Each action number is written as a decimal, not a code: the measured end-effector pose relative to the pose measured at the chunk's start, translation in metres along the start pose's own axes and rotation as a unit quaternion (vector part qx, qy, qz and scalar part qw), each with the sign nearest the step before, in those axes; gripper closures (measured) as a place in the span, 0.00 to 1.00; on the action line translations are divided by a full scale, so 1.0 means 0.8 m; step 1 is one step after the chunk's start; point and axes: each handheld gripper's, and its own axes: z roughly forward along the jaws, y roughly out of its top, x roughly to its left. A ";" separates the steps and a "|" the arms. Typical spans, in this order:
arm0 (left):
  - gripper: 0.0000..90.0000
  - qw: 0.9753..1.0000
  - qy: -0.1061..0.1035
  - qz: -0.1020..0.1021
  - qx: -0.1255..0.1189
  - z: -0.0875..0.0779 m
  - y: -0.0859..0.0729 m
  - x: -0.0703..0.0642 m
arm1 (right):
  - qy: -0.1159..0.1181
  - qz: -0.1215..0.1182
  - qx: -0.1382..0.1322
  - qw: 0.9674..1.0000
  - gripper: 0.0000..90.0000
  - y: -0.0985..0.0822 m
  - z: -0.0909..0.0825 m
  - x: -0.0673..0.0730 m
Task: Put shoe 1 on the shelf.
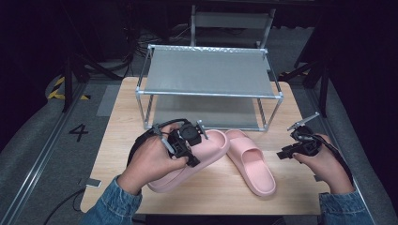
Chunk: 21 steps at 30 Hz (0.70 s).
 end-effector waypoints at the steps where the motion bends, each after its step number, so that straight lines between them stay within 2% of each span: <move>1: 0.90 1.000 0.000 0.000 0.001 -0.005 0.003 0.001 | -0.005 0.001 0.002 1.000 0.69 0.000 0.002 0.001; 6: 0.90 1.000 0.003 0.004 -0.003 -0.017 0.011 0.003 | -0.009 -0.002 0.010 1.000 0.69 0.000 0.007 0.005; 11: 0.90 1.000 -0.010 0.010 -0.009 -0.034 0.023 0.005 | -0.008 0.000 0.014 1.000 0.69 -0.003 0.011 0.005; 21: 0.90 1.000 0.000 0.005 -0.018 -0.061 0.038 0.011 | -0.007 0.003 0.018 1.000 0.69 -0.007 0.014 0.004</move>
